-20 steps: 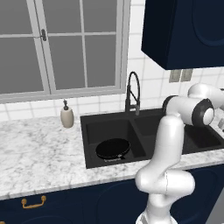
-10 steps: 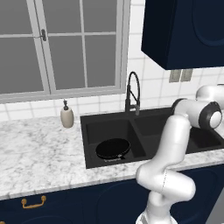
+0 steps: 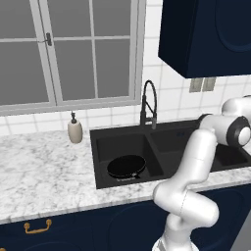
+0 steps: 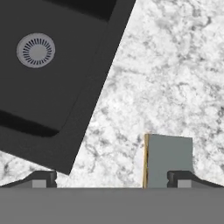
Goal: Pick the pan and sponge and place them into the sink. Then turn on the water.
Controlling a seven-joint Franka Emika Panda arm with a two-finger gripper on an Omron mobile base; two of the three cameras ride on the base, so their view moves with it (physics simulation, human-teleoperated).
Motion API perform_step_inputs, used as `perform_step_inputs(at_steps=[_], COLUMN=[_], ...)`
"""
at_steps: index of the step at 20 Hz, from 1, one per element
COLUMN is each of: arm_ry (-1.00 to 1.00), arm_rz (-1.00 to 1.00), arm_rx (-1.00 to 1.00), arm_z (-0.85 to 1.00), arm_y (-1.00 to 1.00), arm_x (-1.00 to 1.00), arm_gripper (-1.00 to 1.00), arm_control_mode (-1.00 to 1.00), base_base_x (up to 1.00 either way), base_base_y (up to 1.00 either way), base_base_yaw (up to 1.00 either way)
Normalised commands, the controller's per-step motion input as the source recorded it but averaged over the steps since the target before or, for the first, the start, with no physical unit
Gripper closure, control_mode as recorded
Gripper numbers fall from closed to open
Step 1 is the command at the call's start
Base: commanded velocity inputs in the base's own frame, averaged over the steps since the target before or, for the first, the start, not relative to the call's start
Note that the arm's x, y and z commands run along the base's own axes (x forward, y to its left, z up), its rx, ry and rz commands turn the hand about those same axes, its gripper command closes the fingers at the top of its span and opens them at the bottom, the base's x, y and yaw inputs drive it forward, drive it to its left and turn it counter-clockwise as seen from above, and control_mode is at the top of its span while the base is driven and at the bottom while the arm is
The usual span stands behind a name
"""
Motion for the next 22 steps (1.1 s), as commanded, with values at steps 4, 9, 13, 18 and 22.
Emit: perform_step_inputs(at_steps=[4,9,13,18,22], arm_ry=[0.22,0.12,0.0,0.0,0.0], arm_rz=[0.01,-0.06,-0.02,-0.03,-0.02], arm_rx=[0.06,0.13,0.06,0.06,0.06], arm_z=[-0.03,-0.1,-0.01,-0.14,-0.3], arm_y=[-0.55,-0.57,-0.14,-0.23,-0.23], arm_x=[0.17,0.13,0.04,0.07,0.21], arm_gripper=[-1.0,-1.0,-1.0,-1.0,-1.0], arm_control_mode=[-1.0,-1.0,-1.0,-1.0,-1.0], base_base_x=[0.0,0.0,0.0,0.0,0.0], base_base_y=[0.0,0.0,0.0,0.0,0.0], base_base_yaw=[0.0,0.0,0.0,0.0,0.0])
